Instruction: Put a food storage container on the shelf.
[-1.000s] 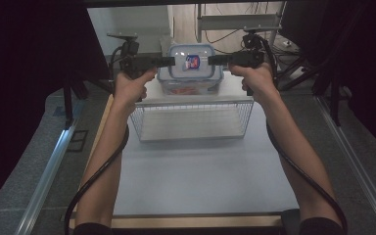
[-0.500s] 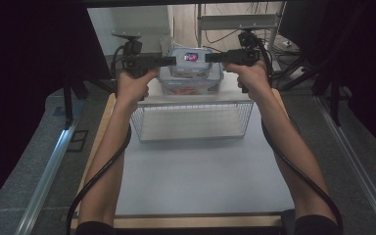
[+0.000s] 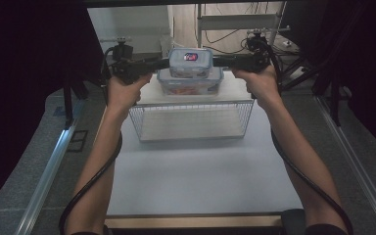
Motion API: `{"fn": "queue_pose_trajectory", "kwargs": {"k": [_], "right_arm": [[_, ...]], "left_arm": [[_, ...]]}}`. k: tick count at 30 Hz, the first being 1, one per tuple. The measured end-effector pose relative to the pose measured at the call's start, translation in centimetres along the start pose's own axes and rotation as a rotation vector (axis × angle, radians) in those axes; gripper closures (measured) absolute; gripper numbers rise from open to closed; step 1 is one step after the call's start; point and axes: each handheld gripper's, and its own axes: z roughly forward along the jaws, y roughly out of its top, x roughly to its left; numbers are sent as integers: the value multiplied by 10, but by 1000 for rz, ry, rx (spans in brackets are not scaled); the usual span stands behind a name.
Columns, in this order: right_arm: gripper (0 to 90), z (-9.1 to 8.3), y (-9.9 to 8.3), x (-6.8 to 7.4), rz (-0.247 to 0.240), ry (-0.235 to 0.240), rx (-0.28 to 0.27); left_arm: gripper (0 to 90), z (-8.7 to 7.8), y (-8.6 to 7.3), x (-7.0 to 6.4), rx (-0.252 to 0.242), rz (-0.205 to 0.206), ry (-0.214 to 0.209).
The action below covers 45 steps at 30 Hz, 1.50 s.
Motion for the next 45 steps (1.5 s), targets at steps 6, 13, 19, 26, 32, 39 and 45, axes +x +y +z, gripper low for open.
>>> {"fn": "queue_pose_trajectory", "kwargs": {"k": [6, 13, 19, 26, 32, 39, 45], "right_arm": [[748, 4, -21, 20, -95, 21, 65], [828, 24, -26, 24, -127, 16, 97], [851, 28, -24, 20, -111, 5, 85], [866, 30, -20, 18, -106, 2, 85], [863, 29, -22, 19, -108, 6, 85], [713, 17, -39, 27, -130, 31, 74], [544, 4, -64, 39, -161, 33, 62]], "left_arm": [[609, 3, -18, -4, 64, 37, -3], [689, 19, -19, -5, 84, 45, -2], [751, 25, -17, -3, 83, 39, 4], [830, 28, -15, -2, 85, 36, 6], [807, 27, -18, -7, 86, 43, -1], [607, 14, -39, -26, 64, 107, -24], [429, 2, -68, -43, 52, 196, -4]]}}
